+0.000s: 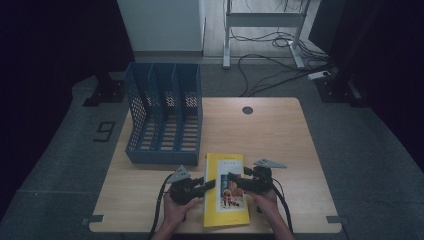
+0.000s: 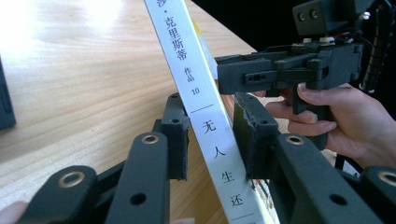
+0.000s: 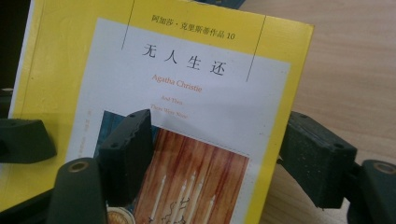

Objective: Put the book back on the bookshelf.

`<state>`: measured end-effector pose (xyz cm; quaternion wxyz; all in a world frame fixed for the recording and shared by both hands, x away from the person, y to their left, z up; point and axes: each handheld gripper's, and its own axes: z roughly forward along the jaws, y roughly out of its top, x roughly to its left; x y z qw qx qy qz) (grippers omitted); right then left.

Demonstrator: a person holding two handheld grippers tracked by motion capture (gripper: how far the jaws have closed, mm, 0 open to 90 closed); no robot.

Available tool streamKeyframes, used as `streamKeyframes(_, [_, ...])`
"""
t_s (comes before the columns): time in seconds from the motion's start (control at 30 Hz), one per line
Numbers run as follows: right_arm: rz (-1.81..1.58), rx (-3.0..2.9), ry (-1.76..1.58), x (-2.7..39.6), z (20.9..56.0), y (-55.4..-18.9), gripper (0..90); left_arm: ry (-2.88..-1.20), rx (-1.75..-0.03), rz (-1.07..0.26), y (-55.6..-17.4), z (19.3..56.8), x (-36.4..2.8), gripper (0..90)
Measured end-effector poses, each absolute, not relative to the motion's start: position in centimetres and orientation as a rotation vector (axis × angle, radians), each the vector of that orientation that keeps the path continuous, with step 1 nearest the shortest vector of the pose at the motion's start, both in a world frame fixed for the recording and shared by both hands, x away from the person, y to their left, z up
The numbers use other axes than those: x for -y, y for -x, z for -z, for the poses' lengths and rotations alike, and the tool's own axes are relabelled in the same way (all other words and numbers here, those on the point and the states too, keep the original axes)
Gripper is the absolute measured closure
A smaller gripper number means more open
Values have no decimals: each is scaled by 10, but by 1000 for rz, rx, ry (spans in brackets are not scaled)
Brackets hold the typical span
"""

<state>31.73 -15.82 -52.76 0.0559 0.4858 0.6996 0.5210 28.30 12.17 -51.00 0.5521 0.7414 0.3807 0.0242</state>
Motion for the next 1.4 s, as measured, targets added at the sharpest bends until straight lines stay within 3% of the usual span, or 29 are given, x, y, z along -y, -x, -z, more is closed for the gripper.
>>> streamKeyframes(0.4, [-1603,-2030,-1422,159,516,-308,356,-1724,-882,-94,-277,502,-123,692])
streamKeyframes(0.9, [-1625,-1943,-1210,160,473,-283,392,-1667,-836,-170,-265,486,-124,717])
streamKeyframes(1.1, [-1601,-1949,-1215,160,477,-286,395,-1668,-832,-169,-265,488,-123,725])
streamKeyframes(1.2, [-1606,-1959,-1236,161,481,-290,372,-1677,-820,-175,-264,489,-121,728])
streamKeyframes(1.4, [-1612,-2025,-1277,157,492,-297,231,-1696,-811,-172,-263,490,-119,728])
